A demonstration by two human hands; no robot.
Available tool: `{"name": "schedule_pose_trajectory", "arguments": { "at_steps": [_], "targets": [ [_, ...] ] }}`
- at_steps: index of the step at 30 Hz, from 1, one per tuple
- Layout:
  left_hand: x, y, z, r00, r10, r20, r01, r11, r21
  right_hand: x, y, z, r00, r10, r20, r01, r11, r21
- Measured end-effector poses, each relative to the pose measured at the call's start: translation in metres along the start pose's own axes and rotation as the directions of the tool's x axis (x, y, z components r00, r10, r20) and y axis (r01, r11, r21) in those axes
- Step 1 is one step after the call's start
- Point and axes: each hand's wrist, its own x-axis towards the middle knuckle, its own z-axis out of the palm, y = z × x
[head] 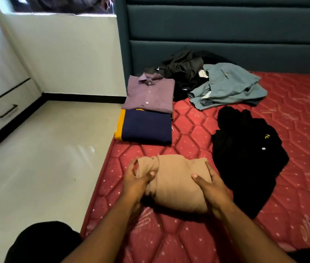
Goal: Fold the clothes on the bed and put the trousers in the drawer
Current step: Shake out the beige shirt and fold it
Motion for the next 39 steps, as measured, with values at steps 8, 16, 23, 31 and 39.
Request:
{"name": "schedule_pose_trajectory", "arguments": {
  "at_steps": [8,16,23,31,39],
  "targets": [
    [0.075,0.052,-0.082,0.977,0.200,-0.080,-0.206,0.975,-0.085,0.053,-0.036,0.112,0.974,-0.220,0.052,0.212,0.970,0.119],
    [0.196,0.097,-0.046,0.989,0.148,0.028,-0.149,0.988,0.038,0.175,-0.091,0.138,0.963,-0.267,0.044,0.270,0.937,-0.223],
    [0.233,0.090,0.008,0.800,0.437,0.412,-0.517,0.152,0.843,0.216,-0.077,0.173,0.849,-0.256,0.462,0.520,0.249,-0.817],
    [0.244,0.058,0.001,0.951,0.120,0.285,-0.294,0.065,0.954,0.233,-0.053,0.156,0.871,-0.050,0.488,0.464,0.407,-0.787],
    [0.145,0.075,0.114,0.736,0.338,0.587,-0.561,-0.182,0.808,0.156,-0.068,-0.001,0.924,-0.212,0.318,0.343,0.092,-0.935]
  ]
}}
